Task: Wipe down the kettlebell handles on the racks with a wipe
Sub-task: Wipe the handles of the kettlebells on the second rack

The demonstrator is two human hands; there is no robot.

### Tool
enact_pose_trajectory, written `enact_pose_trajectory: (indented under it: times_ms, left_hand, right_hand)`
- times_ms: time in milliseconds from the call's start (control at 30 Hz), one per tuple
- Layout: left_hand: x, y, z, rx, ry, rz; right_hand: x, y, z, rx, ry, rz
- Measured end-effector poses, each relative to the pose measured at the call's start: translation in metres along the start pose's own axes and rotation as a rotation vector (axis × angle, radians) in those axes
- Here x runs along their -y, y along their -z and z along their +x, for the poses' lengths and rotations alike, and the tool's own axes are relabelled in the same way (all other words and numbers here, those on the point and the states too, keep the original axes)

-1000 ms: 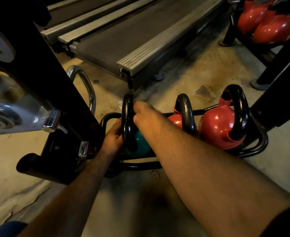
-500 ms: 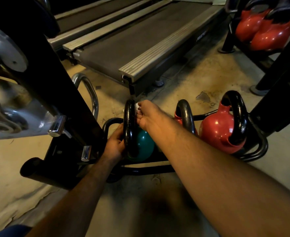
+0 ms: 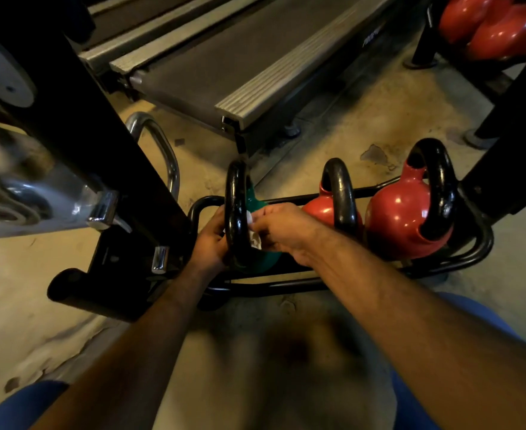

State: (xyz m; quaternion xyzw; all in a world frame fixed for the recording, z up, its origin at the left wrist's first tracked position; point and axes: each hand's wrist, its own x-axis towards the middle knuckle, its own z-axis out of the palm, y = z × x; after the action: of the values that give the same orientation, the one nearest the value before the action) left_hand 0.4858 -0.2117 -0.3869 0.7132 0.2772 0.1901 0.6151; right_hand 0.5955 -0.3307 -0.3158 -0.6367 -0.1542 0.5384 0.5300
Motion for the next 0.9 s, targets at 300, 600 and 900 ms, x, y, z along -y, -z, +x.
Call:
enact_pose_trajectory:
  times_ms: [300, 600, 900]
  left_hand:
    - [-0.003, 0.002, -0.005, -0.012, 0.059, -0.042]
    - [-0.001, 0.004, -0.003, -0.008, 0.119, 0.02]
    - [-0.003, -0.001, 0.002, -0.023, 0.147, -0.045]
  right_hand:
    - [0.0, -0.018, 0.002, 0.022, 0.055, 0.21]
    - [-0.022, -0.014, -0.015, -0.083, 0.303, -0.247]
    - [-0.054, -0.003, -0.002, -0.029, 0.426, -0.189]
